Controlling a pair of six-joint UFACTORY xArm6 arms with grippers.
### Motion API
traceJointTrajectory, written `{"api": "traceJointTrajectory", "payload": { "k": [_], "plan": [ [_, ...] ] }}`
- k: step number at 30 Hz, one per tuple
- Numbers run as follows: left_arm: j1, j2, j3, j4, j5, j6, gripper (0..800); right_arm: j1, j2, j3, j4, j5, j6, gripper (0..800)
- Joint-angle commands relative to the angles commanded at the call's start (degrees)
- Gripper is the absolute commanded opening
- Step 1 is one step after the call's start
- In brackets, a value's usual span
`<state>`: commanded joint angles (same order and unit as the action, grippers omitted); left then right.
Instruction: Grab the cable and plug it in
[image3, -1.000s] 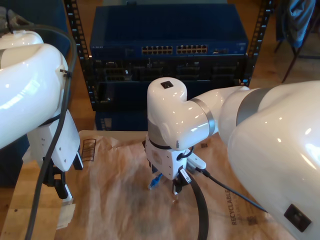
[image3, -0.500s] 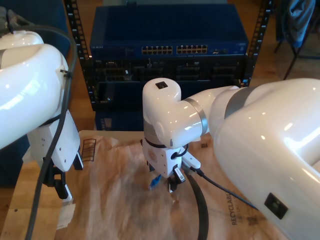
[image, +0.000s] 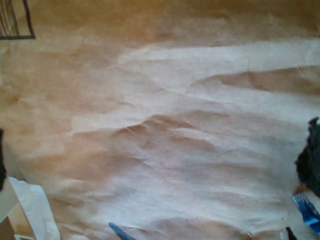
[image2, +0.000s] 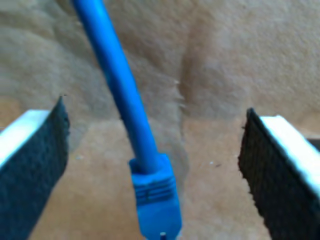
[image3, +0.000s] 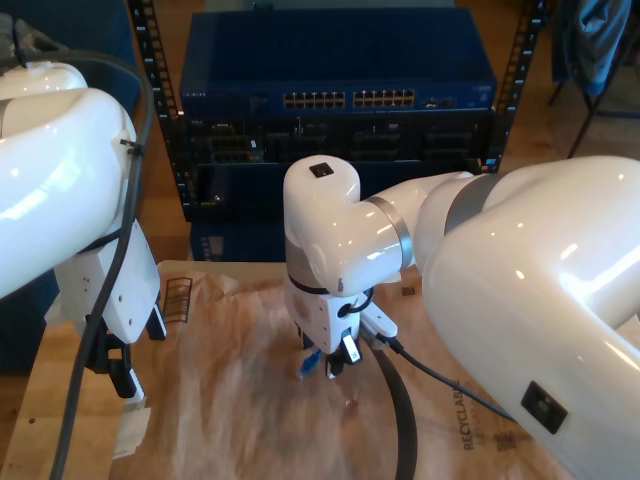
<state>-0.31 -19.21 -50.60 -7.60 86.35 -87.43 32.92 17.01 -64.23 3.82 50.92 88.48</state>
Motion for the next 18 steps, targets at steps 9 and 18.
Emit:
{"api": "traceJointTrajectory", "payload": {
  "k": [9,18],
  "plan": [
    [0.0,0.0,0.0,0.0,0.0,0.0,800,0.0,0.79,0.0,0.0,0.0,0.26,362],
    [0.0,0.0,0.0,0.0,0.09,0.0,800,0.0,0.79,0.09,0.0,0.0,0.26,265]
  ]
}}
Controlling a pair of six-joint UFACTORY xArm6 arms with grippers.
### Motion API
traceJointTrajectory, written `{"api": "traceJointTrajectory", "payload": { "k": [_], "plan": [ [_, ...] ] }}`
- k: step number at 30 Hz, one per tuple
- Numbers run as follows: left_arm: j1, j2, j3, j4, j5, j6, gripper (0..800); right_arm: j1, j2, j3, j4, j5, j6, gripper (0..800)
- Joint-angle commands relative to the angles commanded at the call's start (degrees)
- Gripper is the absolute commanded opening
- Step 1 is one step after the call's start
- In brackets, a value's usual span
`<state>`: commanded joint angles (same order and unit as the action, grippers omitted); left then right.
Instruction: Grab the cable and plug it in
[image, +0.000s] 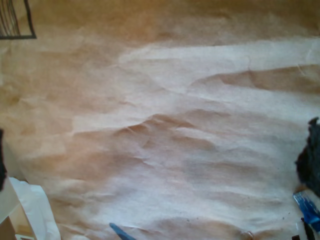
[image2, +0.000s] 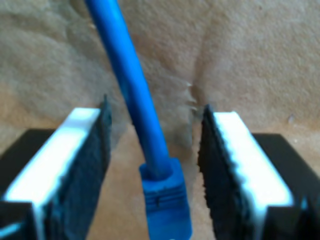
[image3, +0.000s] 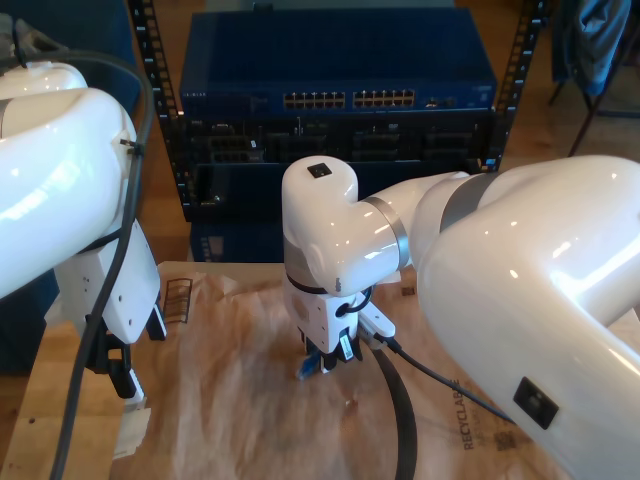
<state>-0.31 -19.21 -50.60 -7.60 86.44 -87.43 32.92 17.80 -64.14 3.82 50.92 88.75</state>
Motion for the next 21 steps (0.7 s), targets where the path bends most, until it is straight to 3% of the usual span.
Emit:
{"api": "traceJointTrajectory", "payload": {
  "k": [5,11,21],
  "plan": [
    [0.0,0.0,0.0,0.0,0.0,0.0,800,0.26,0.0,0.09,0.0,0.0,0.7,225],
    [0.0,0.0,0.0,0.0,0.0,0.0,800,1.05,-1.49,2.2,0.09,-3.34,2.55,40],
    [-0.18,0.0,-0.44,-0.53,0.0,-0.44,800,-0.97,-7.56,3.6,0.26,0.7,9.14,8]
  ]
}}
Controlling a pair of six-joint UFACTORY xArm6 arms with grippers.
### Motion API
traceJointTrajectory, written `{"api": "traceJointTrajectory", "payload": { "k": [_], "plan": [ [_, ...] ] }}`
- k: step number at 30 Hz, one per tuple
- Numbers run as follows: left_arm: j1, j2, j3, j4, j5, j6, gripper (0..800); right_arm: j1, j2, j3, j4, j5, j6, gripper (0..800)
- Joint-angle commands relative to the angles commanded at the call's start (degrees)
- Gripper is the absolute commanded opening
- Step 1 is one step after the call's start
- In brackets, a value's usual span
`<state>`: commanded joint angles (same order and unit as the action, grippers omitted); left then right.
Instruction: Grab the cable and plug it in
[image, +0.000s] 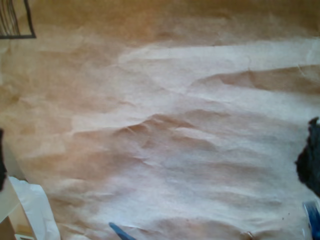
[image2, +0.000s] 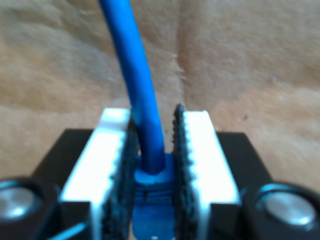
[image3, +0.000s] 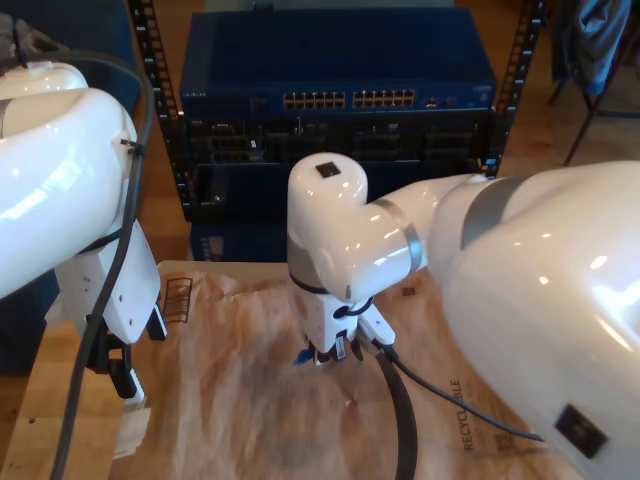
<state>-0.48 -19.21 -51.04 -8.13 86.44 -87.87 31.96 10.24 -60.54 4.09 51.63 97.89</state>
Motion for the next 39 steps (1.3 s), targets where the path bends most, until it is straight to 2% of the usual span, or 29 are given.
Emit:
{"api": "traceJointTrajectory", "payload": {
  "k": [4,10,15,18,25,28,36,39],
  "plan": [
    [-0.35,-0.44,-0.7,-5.27,0.09,0.18,800,-3.87,-7.12,1.23,0.09,5.27,3.52,7],
    [-0.35,-0.44,-4.13,-14.33,0.62,0.18,800,-10.37,-17.93,2.55,0.26,10.81,3.96,2],
    [-0.26,-0.53,-7.03,-22.07,0.79,0.18,800,-18.99,-26.73,2.37,5.27,16.0,3.87,2],
    [-0.09,-0.53,-8.44,-26.55,1.85,0.18,800,-23.74,-30.59,0.7,5.45,19.6,3.87,2],
    [-0.26,-0.62,-8.97,-32.62,2.64,0.62,800,-26.99,-33.85,-5.71,5.45,27.25,3.87,2],
    [-0.18,-0.62,-11.08,-36.13,3.52,0.79,800,-28.4,-34.55,-8.44,5.45,29.36,3.87,2],
    [-0.18,-0.88,-13.63,-38.15,5.54,0.88,800,-32.44,-33.05,-23.65,5.63,37.01,3.78,2],
    [-0.18,-0.97,-14.33,-38.42,5.98,1.05,800,-32.44,-32.97,-24.53,9.67,38.42,3.87,2]
  ]
}}
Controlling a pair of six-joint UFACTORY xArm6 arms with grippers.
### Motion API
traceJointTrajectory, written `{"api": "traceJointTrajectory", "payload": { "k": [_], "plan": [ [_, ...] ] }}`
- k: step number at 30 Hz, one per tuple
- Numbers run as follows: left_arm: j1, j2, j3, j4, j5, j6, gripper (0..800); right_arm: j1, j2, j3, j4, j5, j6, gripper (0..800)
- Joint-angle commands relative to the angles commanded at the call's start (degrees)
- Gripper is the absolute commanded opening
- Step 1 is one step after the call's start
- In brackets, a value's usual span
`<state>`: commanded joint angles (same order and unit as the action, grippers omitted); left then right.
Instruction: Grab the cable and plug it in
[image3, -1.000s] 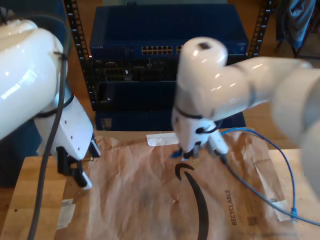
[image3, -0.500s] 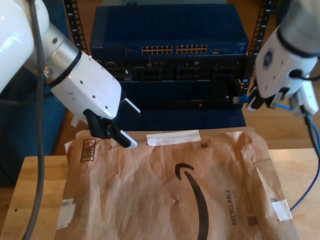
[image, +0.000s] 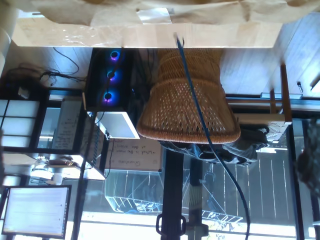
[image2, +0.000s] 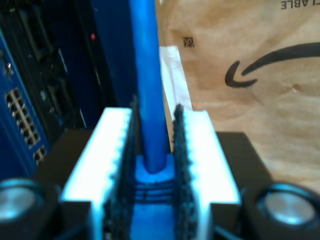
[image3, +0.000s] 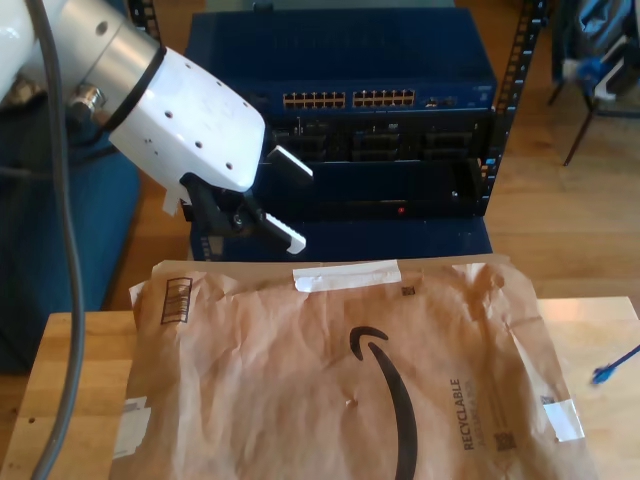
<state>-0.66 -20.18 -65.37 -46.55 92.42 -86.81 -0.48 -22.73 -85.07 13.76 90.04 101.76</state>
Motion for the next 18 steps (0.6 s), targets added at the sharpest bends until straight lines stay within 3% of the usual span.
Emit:
{"api": "traceJointTrajectory", "payload": {
  "k": [4,13,18],
  "plan": [
    [0.09,-0.09,0.0,-5.71,0.09,2.99,800,-0.18,-0.44,2.11,8.88,0.97,0.09,2],
    [0.35,-0.62,-3.25,-8.53,1.58,4.13,800,0.35,-0.7,3.87,13.98,0.97,3.25,2],
    [0.35,-0.35,-5.8,-12.84,1.58,4.13,800,0.53,-1.05,4.75,19.43,1.05,3.34,2]
  ]
}}
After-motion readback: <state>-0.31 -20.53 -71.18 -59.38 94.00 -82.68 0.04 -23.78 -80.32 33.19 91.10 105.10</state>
